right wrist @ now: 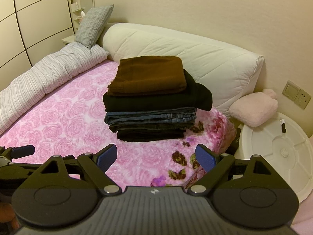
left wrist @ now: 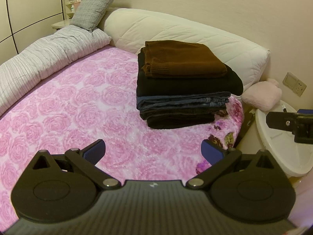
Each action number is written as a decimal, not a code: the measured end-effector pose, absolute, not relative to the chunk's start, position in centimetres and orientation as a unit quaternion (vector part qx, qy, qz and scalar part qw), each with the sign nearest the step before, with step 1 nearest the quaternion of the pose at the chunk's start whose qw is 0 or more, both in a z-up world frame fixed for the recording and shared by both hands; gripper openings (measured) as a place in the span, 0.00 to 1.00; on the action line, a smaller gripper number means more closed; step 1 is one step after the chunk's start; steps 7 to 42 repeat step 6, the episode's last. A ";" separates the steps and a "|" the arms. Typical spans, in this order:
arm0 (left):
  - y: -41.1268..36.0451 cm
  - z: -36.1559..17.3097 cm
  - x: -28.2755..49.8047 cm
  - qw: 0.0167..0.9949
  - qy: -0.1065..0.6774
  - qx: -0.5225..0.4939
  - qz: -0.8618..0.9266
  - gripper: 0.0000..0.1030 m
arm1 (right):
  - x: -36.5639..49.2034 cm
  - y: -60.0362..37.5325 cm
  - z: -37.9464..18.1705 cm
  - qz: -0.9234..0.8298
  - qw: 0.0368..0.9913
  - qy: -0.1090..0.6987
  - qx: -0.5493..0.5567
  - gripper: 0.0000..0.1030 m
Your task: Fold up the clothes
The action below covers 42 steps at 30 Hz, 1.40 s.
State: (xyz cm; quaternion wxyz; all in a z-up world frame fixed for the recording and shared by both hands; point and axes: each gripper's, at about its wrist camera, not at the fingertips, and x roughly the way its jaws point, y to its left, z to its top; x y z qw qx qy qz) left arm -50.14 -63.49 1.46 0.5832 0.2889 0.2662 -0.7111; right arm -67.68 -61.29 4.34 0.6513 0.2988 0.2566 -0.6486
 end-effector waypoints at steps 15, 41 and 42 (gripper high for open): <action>-63.4 1.7 -49.9 0.587 0.264 0.271 -0.716 1.00 | -67.6 -61.3 4.3 -0.648 0.651 0.258 0.299 0.86; -63.4 1.7 -49.9 0.587 0.264 0.271 -0.716 1.00 | -67.6 -61.3 4.3 -0.648 0.651 0.258 0.299 0.86; -63.4 1.7 -49.9 0.587 0.264 0.271 -0.716 1.00 | -67.6 -61.3 4.3 -0.648 0.651 0.258 0.299 0.86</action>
